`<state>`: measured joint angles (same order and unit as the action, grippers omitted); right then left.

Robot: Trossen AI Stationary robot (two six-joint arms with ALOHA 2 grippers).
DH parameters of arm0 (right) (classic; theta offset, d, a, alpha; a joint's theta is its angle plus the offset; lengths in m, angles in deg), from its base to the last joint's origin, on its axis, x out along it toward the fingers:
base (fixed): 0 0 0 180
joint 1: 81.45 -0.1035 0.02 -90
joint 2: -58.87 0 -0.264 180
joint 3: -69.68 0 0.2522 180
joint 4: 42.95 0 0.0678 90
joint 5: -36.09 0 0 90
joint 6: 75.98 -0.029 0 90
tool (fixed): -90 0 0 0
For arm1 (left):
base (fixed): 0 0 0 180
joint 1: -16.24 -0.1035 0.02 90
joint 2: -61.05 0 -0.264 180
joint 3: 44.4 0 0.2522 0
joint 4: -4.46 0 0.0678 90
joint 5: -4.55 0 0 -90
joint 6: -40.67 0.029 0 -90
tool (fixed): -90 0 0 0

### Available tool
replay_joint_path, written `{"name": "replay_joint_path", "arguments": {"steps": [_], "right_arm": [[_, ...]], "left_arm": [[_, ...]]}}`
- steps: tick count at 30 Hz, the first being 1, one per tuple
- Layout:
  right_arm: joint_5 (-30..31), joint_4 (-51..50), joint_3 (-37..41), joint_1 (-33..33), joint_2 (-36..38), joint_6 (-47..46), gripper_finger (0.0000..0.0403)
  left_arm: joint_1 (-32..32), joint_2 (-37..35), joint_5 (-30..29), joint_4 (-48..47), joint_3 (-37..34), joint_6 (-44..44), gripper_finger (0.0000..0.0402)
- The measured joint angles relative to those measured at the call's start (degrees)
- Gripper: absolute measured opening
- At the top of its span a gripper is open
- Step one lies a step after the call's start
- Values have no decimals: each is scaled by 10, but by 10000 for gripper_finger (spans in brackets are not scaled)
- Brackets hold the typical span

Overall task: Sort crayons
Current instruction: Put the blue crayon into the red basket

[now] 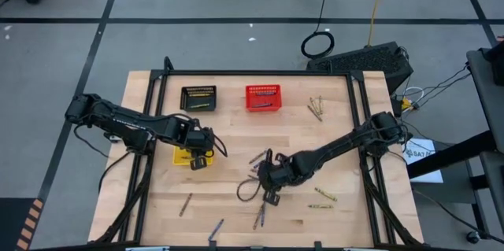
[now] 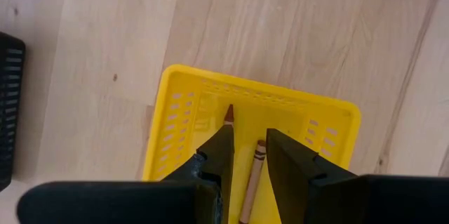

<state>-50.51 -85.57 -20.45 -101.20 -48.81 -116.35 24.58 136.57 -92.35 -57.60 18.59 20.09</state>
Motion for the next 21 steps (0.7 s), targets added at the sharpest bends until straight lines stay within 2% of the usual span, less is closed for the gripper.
{"name": "replay_joint_path", "arguments": {"steps": [15, 21], "right_arm": [[-2, -75, -1, 157, 9, 151, 0], [-3, -95, -1, 225, 56, 203, 0]], "left_arm": [[0, 0, 0, -1, 0, 0, 83], [0, 0, 0, 0, 0, 0, 83]]}}
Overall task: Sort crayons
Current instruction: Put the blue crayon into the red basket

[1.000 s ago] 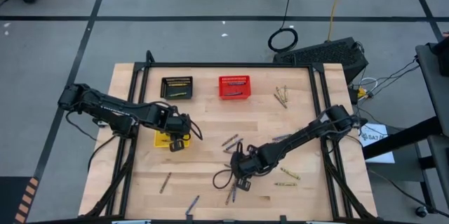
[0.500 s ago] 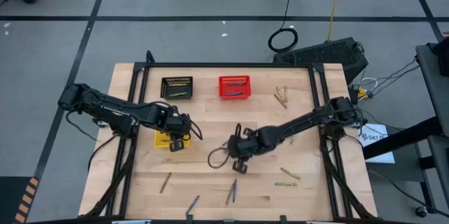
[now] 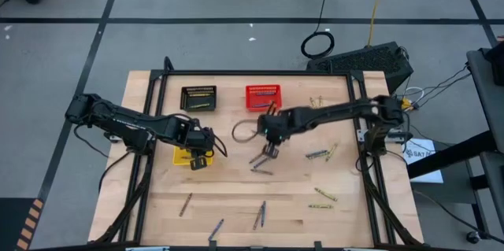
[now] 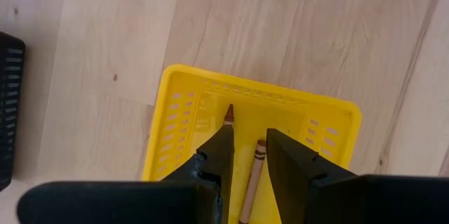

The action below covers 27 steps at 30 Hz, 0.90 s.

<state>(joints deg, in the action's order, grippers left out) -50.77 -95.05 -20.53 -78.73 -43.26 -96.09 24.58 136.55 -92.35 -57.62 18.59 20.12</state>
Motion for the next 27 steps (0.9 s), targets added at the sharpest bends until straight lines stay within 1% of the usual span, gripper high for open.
{"name": "replay_joint_path", "arguments": {"steps": [6, 16, 20, 23, 27], "right_arm": [[-1, 5, -1, 76, 46, 57, 0], [-5, 14, -1, 185, 31, 147, 0], [-33, 21, -1, 212, 10, 179, 0], [-35, 37, -1, 221, -4, 203, 0], [-35, 52, -1, 228, -13, 228, 0]], "left_arm": [[0, 0, 0, 5, 0, 1, 83], [0, 0, 0, 14, 0, 0, 83], [0, 0, -3, 16, 0, 0, 83], [0, 0, -20, 24, 0, 0, 83], [0, 0, -24, 33, 0, 0, 83]]}}
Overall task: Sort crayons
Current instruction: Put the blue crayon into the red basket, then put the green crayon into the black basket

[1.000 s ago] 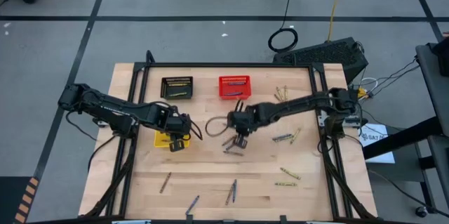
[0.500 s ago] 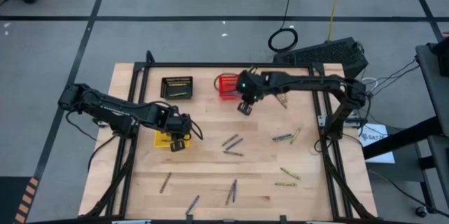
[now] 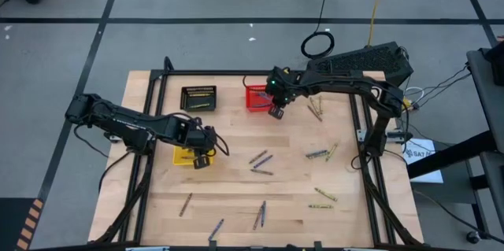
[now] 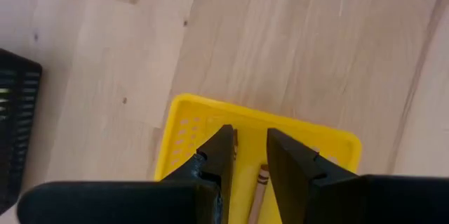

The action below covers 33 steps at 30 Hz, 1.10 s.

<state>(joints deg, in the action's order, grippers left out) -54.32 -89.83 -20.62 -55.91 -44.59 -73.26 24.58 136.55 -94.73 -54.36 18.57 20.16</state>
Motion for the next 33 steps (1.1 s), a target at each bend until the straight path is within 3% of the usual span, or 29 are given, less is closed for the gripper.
{"name": "replay_joint_path", "arguments": {"steps": [14, 24, 29, 33], "right_arm": [[4, 18, 0, 4, -2, 93, 39], [7, 50, 0, 3, 0, 100, 62], [99, 35, 0, -11, 28, 91, 68], [162, -35, 0, -32, 83, 81, 70]], "left_arm": [[0, 0, 0, 42, 0, 78, 83], [0, 0, -2, 36, 0, 60, 83], [1, 0, -1, 20, 0, 78, 83], [1, 0, -1, 20, 0, 81, 83]]}}
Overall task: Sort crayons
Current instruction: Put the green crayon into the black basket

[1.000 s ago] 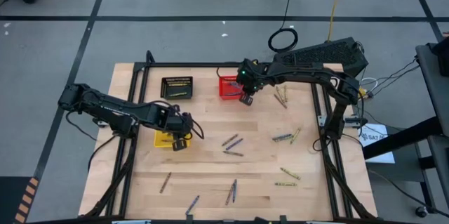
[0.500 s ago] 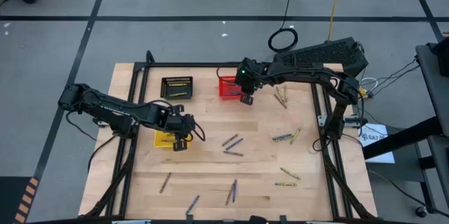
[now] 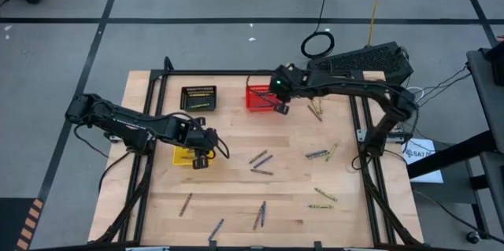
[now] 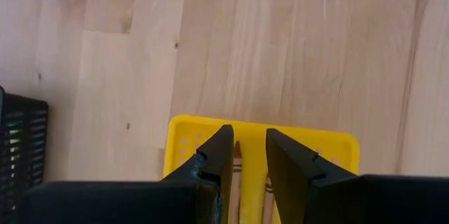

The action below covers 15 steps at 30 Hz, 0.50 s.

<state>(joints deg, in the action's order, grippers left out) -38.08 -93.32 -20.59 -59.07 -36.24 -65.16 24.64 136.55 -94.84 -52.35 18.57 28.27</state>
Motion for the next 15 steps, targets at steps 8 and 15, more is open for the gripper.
{"name": "replay_joint_path", "arguments": {"steps": [8, 15], "right_arm": [[-12, -138, 0, 5, 100, -169, 70], [-26, -206, 0, 68, 113, -198, 70]], "left_arm": [[0, 0, 1, 4, 0, 10, 83], [0, 0, 2, -2, 0, 12, 83]]}}
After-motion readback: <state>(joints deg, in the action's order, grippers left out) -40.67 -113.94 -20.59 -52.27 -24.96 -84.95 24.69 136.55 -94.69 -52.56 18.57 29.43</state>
